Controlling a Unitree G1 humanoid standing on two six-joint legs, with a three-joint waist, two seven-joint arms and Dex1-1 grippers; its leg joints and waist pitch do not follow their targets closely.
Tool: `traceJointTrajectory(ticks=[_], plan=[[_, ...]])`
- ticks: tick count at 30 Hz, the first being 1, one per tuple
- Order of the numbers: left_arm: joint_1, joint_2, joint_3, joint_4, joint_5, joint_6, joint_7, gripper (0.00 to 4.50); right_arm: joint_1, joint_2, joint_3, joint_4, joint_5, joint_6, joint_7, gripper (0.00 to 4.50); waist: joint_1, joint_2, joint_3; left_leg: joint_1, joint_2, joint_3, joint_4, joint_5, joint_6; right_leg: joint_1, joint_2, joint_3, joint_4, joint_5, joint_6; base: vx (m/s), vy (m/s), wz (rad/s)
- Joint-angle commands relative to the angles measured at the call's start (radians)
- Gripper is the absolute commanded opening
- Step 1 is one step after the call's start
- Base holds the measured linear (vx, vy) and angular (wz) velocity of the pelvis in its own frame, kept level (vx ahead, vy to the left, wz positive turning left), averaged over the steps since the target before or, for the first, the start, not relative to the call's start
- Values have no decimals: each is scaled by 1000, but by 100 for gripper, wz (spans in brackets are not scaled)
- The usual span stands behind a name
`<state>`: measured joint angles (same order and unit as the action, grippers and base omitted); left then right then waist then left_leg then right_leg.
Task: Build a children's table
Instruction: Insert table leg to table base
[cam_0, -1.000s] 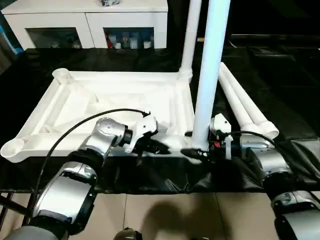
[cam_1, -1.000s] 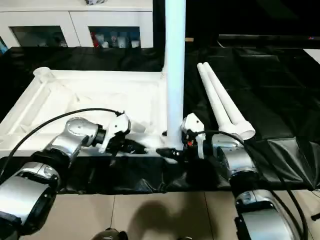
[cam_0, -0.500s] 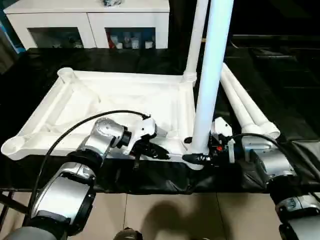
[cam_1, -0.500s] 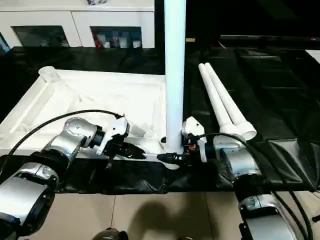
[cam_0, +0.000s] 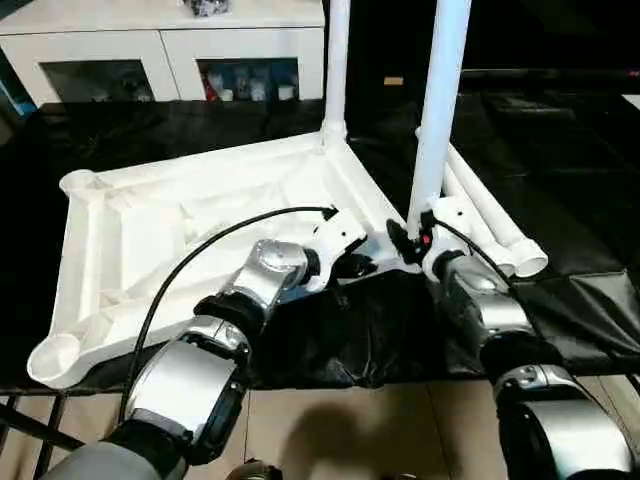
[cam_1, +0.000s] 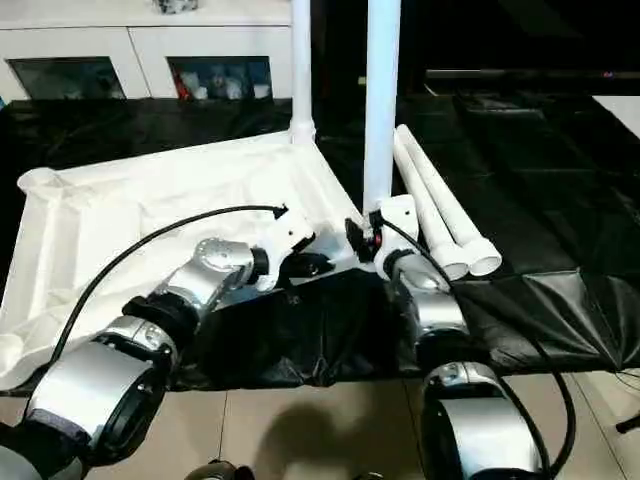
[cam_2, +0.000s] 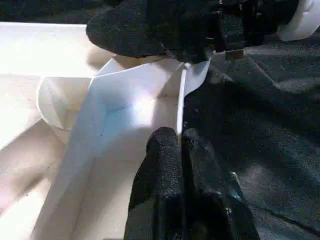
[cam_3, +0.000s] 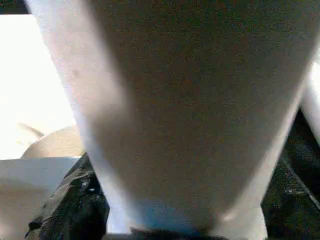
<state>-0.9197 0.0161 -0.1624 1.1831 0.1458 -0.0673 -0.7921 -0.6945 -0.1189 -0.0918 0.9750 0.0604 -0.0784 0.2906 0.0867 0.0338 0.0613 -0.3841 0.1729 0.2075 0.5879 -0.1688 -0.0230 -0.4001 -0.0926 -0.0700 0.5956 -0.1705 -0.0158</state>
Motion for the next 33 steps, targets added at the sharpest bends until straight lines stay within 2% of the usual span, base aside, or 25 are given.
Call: traceJointTrajectory(ticks=[1,5,6,7,9,11,12,15,17,18,20,22,23,24,26,27,28,29,30,31,33], plan=[[-18,-35,17,-8,-13,-17,91,0,5,83,1,70,19,16,-13,272,-2,-7,-75,22,57,-32,-67,-237,65,45,-73,42,-74,-191,-249,0,0,0],[-15,-32,7,-5,-5,-28,91,0,-9,90,1,93,16,-15,-18,272,-5,-6,-73,24,61,-34,-73,-278,46,42,-72,42,-78,-236,-239,0,0,0],[-13,-29,4,-6,-1,-34,87,0,-10,92,-3,95,22,-24,-13,307,-4,-4,-74,25,61,-34,-73,-283,43,42,-73,43,-78,-232,-240,0,0,0],[-10,-26,2,-7,2,-40,83,0,-12,92,-17,96,38,-33,-1,307,-5,-6,-73,25,60,-34,-73,-285,44,42,-72,43,-78,-230,-241,0,0,0],[-6,-20,2,-8,5,-48,76,0,-16,90,-41,99,62,-44,24,342,-4,-7,-74,25,60,-33,-73,-283,53,44,-75,44,-77,-215,-243,0,0,0],[-5,-18,1,-9,7,-51,73,0,-18,88,-46,101,65,-46,29,353,-4,-6,-74,23,61,-34,-73,-273,58,45,-74,43,-75,-208,-245,0,0,0],[-2,-13,0,-9,8,-55,69,0,-14,83,-51,92,72,-56,56,376,-4,-6,-74,23,61,-33,-72,-268,59,44,-73,43,-74,-199,-249,0,0,0],[1,-6,-2,-10,10,-60,67,0,-5,73,-60,73,84,-71,94,391,-4,-9,-74,20,61,-32,-71,-262,67,47,-75,42,-73,-194,-252,0,0,0],[3,4,-4,-9,11,-68,62,0,16,58,-65,33,99,-85,140,419,-2,-10,-73,19,61,-31,-71,-258,76,47,-75,42,-74,-199,-249,0,0,0],[4,7,-4,-9,12,-71,61,0,26,53,-66,16,105,-90,161,419,-1,-10,-74,19,62,-32,-70,-254,77,47,-75,42,-73,-198,-249,0,0,0],[8,22,-6,-7,15,-80,54,0,82,20,-41,-74,118,-91,259,438,2,-9,-74,20,63,-31,-70,-249,85,46,-74,42,-74,-195,-243,0,0,0],[11,31,-6,-6,16,-84,50,0,126,-1,-25,-149,143,-70,338,438,5,-13,-75,14,62,-31,-68,-230,104,51,-72,40,-70,-170,-238,0,0,0],[13,36,-7,-5,17,-86,47,0,157,-19,-12,-206,160,-49,391,438,5,-6,-75,13,62,-33,-69,-226,106,52,-73,39,-69,-170,-238,0,0,0],[13,36,-7,-5,17,-86,47,0,157,-19,-12,-206,160,-49,391,438,5,-10,-75,14,62,-32,-68,-224,111,52,-71,39,-73,-171,-233,0,0,0],[16,47,-9,-2,19,-91,36,0,213,-58,6,-307,190,-10,484,438,5,-11,-74,13,60,-30,-65,-224,113,50,-73,38,-75,-201,-235,0,0,0],[17,51,-10,-1,21,-94,32,0,237,-78,11,-349,201,8,518,438,9,-12,-72,14,61,-30,-65,-230,114,50,-72,38,-81,-227,-221,0,0,0],[19,56,-11,2,23,-97,26,0,266,-108,12,-399,212,28,550,438,8,-16,-73,13,60,-31,-64,-228,113,51,-70,37,-78,-229,-218,0,0,0],[19,57,-11,2,23,-98,25,0,273,-116,11,-411,214,33,556,438,7,-15,-73,9,60,-33,-65,-219,116,53,-72,37,-78,-233,-209,0,0,0],[21,60,-12,3,24,-99,22,0,291,-141,6,-436,211,39,562,438,2,-22,-72,7,59,-33,-66,-224,116,51,-72,36,-81,-256,-205,0,0,0],[23,63,-13,4,27,-102,16,0,310,-170,-3,-461,209,47,561,438,3,-25,-72,13,60,-31,-65,-225,112,45,-72,37,-86,-279,-201,0,0,0],[25,66,-13,4,26,-105,11,0,327,-198,-22,-484,218,59,561,438,4,-21,-72,14,60,-32,-64,-216,107,44,-73,39,-85,-282,-206,0,0,0]])
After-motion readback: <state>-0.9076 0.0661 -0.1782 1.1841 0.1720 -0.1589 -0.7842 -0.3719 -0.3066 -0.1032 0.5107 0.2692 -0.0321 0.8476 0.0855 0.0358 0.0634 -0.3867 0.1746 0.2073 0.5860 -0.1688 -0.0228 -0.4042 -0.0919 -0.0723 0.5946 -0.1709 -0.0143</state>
